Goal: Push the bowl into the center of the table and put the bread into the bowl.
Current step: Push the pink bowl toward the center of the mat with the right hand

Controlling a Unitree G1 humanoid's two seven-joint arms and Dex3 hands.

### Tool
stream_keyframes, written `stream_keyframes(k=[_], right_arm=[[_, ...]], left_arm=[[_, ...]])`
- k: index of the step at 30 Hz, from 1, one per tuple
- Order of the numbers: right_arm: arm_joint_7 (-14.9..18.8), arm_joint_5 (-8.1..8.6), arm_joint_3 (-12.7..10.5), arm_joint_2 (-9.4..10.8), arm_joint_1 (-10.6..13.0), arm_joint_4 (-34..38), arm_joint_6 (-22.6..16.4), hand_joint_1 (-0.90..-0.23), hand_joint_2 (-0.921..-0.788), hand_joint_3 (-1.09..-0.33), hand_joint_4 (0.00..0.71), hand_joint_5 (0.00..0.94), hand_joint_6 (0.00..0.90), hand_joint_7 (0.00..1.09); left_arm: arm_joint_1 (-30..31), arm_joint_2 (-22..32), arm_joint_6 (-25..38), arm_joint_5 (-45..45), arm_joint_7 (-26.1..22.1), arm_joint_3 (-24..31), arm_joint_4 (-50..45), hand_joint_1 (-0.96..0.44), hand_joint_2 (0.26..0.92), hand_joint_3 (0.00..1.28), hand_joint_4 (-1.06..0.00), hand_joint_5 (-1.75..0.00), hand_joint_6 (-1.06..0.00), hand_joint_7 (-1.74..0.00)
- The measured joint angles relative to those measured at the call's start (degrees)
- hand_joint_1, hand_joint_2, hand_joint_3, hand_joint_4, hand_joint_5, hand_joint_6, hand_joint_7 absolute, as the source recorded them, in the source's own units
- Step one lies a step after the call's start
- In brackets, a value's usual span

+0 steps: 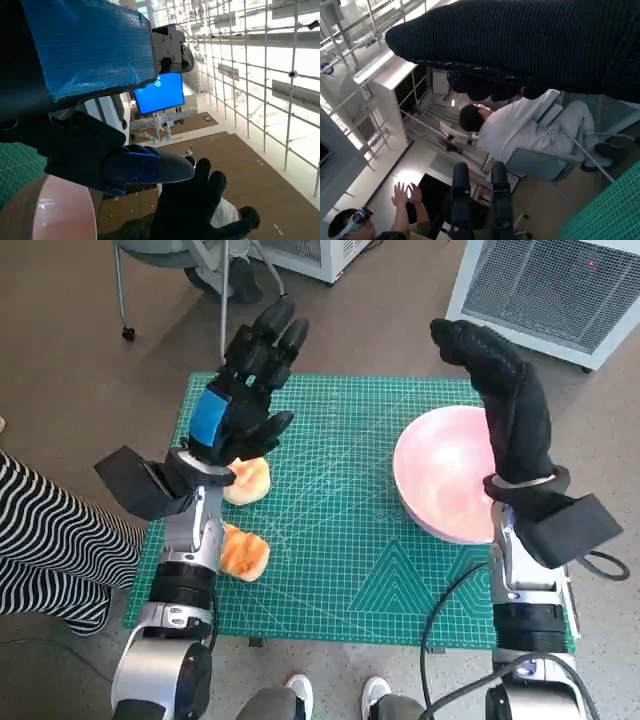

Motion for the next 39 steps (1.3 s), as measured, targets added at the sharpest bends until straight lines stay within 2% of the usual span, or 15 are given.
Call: stream_keyframes(k=[3, 6, 7, 13, 17, 20, 24, 32, 39], right_arm=[[0.43, 0.14, -0.43, -0.40, 0.04, 0.06, -0.01, -0.708, -0.921, -0.736, 0.149, 0.004, -0.001, 0.45], [1.86, 1.57, -1.68, -1.55, 0.08, 1.16, -0.39, -0.701, -0.921, -0.730, 0.152, 0.005, -0.001, 0.45], [2.41, 2.36, -2.27, -2.17, 0.09, 1.81, -0.57, -0.700, -0.921, -0.725, 0.152, 0.004, -0.001, 0.45], [3.27, 3.86, -6.99, -6.69, 0.28, 6.86, -2.78, -0.708, -0.921, -0.732, 0.144, 0.002, -0.001, 0.44], [-0.41, 3.19, -10.61, -9.35, 0.45, 11.36, -4.46, -0.699, -0.921, -0.761, 0.124, 0.001, -0.001, 0.41], [-3.62, 2.11, -12.31, -10.67, 0.53, 14.38, -4.92, -0.693, -0.921, -0.777, 0.113, 0.000, -0.001, 0.40], [-6.89, 2.00, -14.21, -12.47, 0.45, 20.03, -5.22, -0.703, -0.921, -0.787, 0.106, 0.000, -0.001, 0.39], [-9.61, 2.10, -15.99, -15.01, -0.74, 32.46, -4.89, -0.679, -0.921, -0.807, 0.105, 0.002, -0.001, 0.38], [-11.05, 2.08, -16.16, -15.81, -2.46, 40.61, -2.68, -0.660, -0.921, -0.814, 0.099, 0.000, -0.001, 0.37]], left_arm=[[0.00, -0.07, 0.01, 0.00, -0.15, -0.01, -0.05, -0.62, 0.921, 0.33, -0.07, -0.05, 0.00, -0.35], [0.01, -0.21, 0.02, 0.00, -0.36, -0.03, -0.05, -0.62, 0.921, 0.33, -0.07, -0.05, 0.00, -0.35], [0.01, -0.22, 0.02, -0.01, -0.42, -0.01, -0.04, -0.62, 0.921, 0.33, -0.07, -0.05, 0.00, -0.35], [0.08, 0.05, -0.01, -0.22, -0.84, 0.36, 0.39, -0.62, 0.921, 0.32, -0.07, -0.05, 0.00, -0.34], [0.08, 0.36, -0.43, -0.22, -1.02, 0.79, 1.52, -0.63, 0.921, 0.32, -0.08, -0.04, 0.00, -0.34], [0.13, 0.63, -0.61, -0.22, -1.14, 1.17, 2.41, -0.63, 0.921, 0.31, -0.08, -0.04, 0.00, -0.34], [0.13, 0.65, -1.46, -0.17, -1.12, 1.40, 3.66, -0.64, 0.921, 0.31, -0.08, -0.04, 0.00, -0.34], [0.13, 0.65, -2.33, -0.10, -0.87, 1.67, 4.69, -0.64, 0.921, 0.31, -0.08, -0.04, 0.00, -0.35], [0.13, 0.68, -2.51, -0.10, -0.63, 1.82, 4.68, -0.65, 0.921, 0.31, -0.09, -0.04, 0.00, -0.36]])
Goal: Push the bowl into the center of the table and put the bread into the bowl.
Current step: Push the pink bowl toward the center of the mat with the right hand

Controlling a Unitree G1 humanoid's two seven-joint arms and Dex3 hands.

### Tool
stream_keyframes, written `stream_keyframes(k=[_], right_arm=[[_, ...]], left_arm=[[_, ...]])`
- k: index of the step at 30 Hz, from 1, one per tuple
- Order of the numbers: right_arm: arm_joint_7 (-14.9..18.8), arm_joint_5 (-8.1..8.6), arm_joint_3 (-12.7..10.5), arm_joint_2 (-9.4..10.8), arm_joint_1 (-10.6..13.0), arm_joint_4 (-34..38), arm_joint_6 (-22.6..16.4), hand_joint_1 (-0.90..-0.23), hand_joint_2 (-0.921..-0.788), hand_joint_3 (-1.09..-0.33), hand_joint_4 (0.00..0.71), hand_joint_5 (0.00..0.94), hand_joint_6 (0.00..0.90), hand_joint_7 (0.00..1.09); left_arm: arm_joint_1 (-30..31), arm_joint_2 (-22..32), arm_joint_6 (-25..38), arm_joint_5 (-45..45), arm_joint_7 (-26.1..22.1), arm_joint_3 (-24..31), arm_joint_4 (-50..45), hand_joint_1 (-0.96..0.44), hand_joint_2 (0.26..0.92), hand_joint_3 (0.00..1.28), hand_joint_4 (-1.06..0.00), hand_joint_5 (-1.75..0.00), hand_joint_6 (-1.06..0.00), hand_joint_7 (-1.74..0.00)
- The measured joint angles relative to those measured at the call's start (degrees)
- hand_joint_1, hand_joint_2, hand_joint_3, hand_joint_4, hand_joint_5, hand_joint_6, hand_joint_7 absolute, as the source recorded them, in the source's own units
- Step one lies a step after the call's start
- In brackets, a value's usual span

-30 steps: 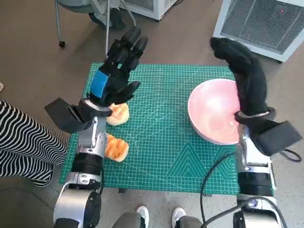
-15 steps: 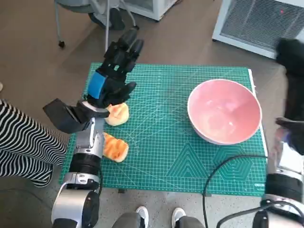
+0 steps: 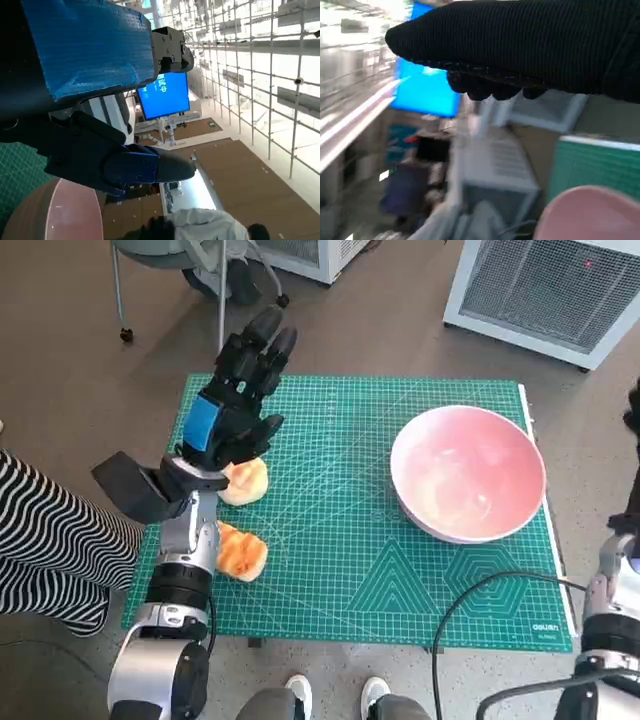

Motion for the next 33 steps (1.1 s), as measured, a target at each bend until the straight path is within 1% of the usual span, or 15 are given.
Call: stream_keyframes(k=[6, 12, 19, 25, 30, 33], right_arm=[[-0.10, 0.07, -0.07, 0.19, -0.39, 4.50, 2.95, -0.659, -0.921, -0.798, 0.099, 0.001, -0.001, 0.36], [-0.36, 0.05, 0.04, 1.20, -1.01, 6.80, 5.48, -0.661, -0.921, -0.800, 0.110, 0.006, 0.002, 0.36], [-0.15, 0.08, 0.11, 3.39, -2.00, 8.24, 7.96, -0.657, -0.921, -0.816, 0.118, 0.008, 0.012, 0.36], [1.23, 0.25, -0.33, 5.52, -3.20, 8.91, 9.70, -0.658, -0.921, -0.818, 0.119, 0.007, 0.016, 0.36], [2.39, 0.48, -0.91, 7.55, -4.83, 9.26, 10.92, -0.659, -0.921, -0.814, 0.114, 0.004, 0.018, 0.35], [2.88, 0.55, -1.26, 8.67, -5.71, 9.39, 11.32, -0.664, -0.921, -0.796, 0.110, 0.002, 0.032, 0.36]], left_arm=[[0.00, 0.04, 0.00, 0.00, 0.24, 0.09, -0.10, -0.64, 0.921, 0.31, -0.10, -0.03, 0.00, -0.37], [0.22, 0.32, 0.12, -0.02, 0.24, 0.18, -0.76, -0.65, 0.921, 0.31, -0.11, -0.03, 0.00, -0.38], [0.74, 0.51, 0.69, -0.07, 0.24, 0.18, -2.66, -0.65, 0.921, 0.29, -0.11, -0.03, -0.01, -0.40], [1.42, 1.05, 1.54, -0.11, 0.25, 0.20, -3.54, -0.66, 0.921, 0.28, -0.12, -0.02, -0.01, -0.41], [2.30, 1.47, 1.76, -0.11, 0.25, 0.29, -4.41, -0.66, 0.921, 0.27, -0.12, -0.02, 0.00, -0.41], [2.75, 1.74, 1.78, -0.11, 0.20, 0.34, -4.72, -0.66, 0.921, 0.27, -0.11, -0.01, 0.00, -0.40]])
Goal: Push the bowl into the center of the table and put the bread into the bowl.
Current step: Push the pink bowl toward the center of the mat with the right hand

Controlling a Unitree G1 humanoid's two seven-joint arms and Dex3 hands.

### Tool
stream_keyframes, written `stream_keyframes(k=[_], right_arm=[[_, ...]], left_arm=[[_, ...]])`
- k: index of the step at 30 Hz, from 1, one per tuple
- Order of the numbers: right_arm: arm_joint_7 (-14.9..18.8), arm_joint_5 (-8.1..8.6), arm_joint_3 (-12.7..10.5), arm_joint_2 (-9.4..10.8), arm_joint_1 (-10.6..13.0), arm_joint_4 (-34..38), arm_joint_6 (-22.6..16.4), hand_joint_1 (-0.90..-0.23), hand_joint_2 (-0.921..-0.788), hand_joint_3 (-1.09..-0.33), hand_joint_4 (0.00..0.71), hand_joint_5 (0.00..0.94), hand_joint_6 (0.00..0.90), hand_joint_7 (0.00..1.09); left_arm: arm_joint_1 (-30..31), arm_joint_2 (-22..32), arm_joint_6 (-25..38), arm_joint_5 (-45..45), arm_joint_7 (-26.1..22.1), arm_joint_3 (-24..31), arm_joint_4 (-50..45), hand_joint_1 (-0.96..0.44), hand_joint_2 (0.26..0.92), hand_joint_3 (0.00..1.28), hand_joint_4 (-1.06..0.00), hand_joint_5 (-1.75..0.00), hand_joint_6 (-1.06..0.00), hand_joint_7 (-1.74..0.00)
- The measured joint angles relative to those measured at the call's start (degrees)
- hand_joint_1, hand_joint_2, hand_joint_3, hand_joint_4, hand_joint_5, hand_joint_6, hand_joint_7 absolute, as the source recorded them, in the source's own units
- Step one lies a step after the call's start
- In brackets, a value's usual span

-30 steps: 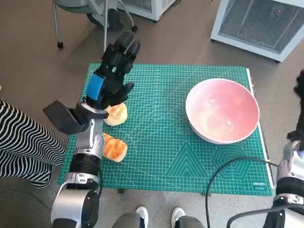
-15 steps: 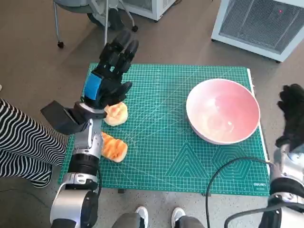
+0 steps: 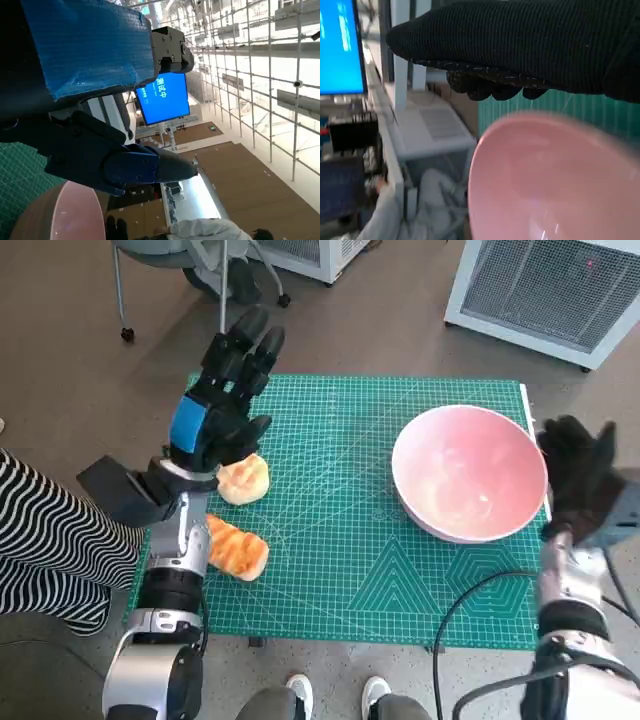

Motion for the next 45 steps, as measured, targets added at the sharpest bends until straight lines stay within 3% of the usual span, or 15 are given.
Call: stream_keyframes(k=[19, 32, 45], right_arm=[[2.12, -0.09, -0.18, 5.77, -3.32, 0.42, 2.03, -0.695, -0.921, -0.774, 0.133, 0.008, 0.052, 0.35], [3.13, 0.00, -0.51, 9.60, -3.94, 0.54, 2.05, -0.663, -0.921, -0.816, 0.114, 0.000, 0.045, 0.34], [3.44, 0.04, -1.06, 12.32, -5.42, 0.60, 3.28, -0.652, -0.921, -0.793, 0.103, 0.000, 0.033, 0.32]], left_arm=[[2.34, 1.87, 0.30, -0.05, 0.12, 0.34, -1.69, -0.67, 0.921, 0.26, -0.11, -0.01, -0.01, -0.37], [3.63, 2.18, 0.27, 0.13, 1.21, 0.33, -3.33, -0.66, 0.921, 0.27, -0.11, -0.01, -0.02, -0.35], [4.39, 2.27, 0.25, 0.23, 1.92, 0.30, -4.15, -0.65, 0.921, 0.27, -0.11, -0.01, -0.03, -0.33]])
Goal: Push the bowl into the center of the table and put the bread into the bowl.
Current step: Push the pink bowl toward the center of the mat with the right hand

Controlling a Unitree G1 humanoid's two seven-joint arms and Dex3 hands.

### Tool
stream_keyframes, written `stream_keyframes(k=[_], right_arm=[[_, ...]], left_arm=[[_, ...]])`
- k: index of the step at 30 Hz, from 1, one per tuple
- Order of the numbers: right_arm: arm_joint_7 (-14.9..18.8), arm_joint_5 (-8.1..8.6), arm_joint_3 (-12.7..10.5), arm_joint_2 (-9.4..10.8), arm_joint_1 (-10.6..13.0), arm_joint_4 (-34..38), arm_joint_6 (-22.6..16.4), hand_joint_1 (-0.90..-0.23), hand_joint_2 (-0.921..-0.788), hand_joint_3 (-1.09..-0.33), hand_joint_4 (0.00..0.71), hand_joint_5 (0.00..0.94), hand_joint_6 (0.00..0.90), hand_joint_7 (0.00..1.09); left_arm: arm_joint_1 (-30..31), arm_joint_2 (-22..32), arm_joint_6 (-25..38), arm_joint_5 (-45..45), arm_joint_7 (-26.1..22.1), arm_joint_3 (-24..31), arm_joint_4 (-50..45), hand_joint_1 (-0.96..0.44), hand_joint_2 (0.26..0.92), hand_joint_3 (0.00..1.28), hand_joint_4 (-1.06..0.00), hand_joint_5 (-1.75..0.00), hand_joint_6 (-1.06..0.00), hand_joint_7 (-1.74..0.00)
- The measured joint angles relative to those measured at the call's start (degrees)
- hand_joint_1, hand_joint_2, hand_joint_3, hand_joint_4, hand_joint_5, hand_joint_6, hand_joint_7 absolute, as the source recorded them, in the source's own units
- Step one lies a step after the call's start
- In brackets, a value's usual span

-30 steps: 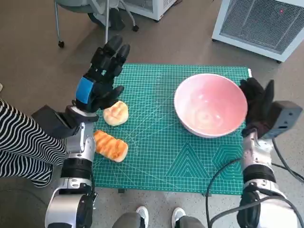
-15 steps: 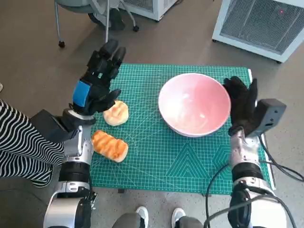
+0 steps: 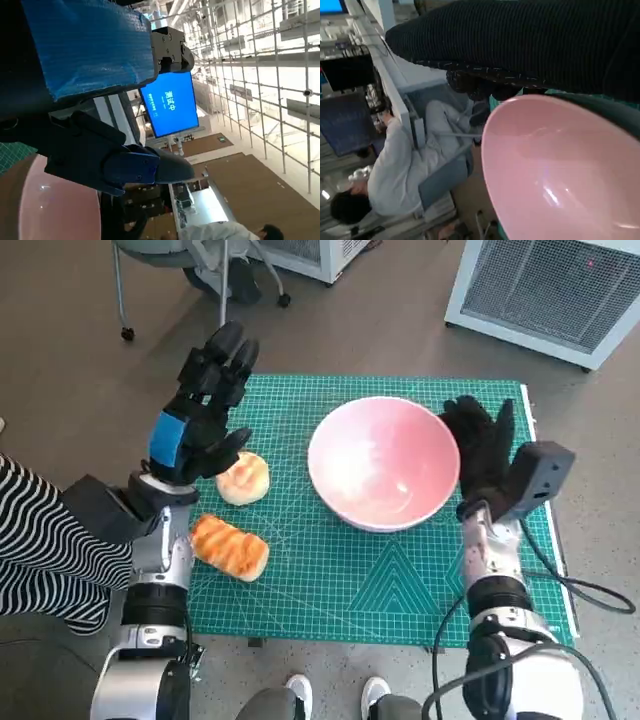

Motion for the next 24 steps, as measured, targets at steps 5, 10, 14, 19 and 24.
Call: stream_keyframes(k=[5, 10, 14, 19, 24], right_arm=[[0.25, -0.11, 0.06, 0.18, 0.00, 0.01, 0.34, -0.654, -0.921, -0.796, 0.103, 0.001, 0.034, 0.31], [0.80, -0.17, 0.25, -0.07, 0.00, -0.03, 0.35, -0.665, -0.921, -0.799, 0.103, 0.001, 0.035, 0.31], [1.59, -0.14, 0.23, -0.89, -0.02, -0.23, 0.07, -0.671, -0.921, -0.810, 0.104, 0.002, 0.038, 0.31], [1.74, -0.50, 1.04, -2.20, -0.11, -1.88, -3.39, -0.683, -0.921, -0.826, 0.108, 0.003, 0.043, 0.32], [3.06, -0.73, 2.98, -3.53, -0.49, -4.94, -9.64, -0.699, -0.921, -0.811, 0.114, 0.005, 0.052, 0.33]], left_arm=[[0.10, 0.00, -0.04, 0.03, 0.24, 0.00, 0.00, -0.65, 0.921, 0.27, -0.11, 0.00, -0.03, -0.32], [0.34, -0.01, -0.07, 0.15, 0.67, -0.07, 0.01, -0.65, 0.921, 0.27, -0.11, 0.00, -0.03, -0.32], [0.35, -0.02, -0.07, 0.21, 0.95, -0.14, 0.00, -0.65, 0.921, 0.27, -0.11, 0.00, -0.04, -0.31], [0.35, -0.10, -0.06, 0.23, 1.32, -0.21, 0.08, -0.66, 0.921, 0.27, -0.12, 0.00, -0.05, -0.31], [0.32, -0.47, 0.04, 0.37, 1.83, -0.56, 0.08, -0.66, 0.921, 0.27, -0.12, 0.00, -0.05, -0.31]])
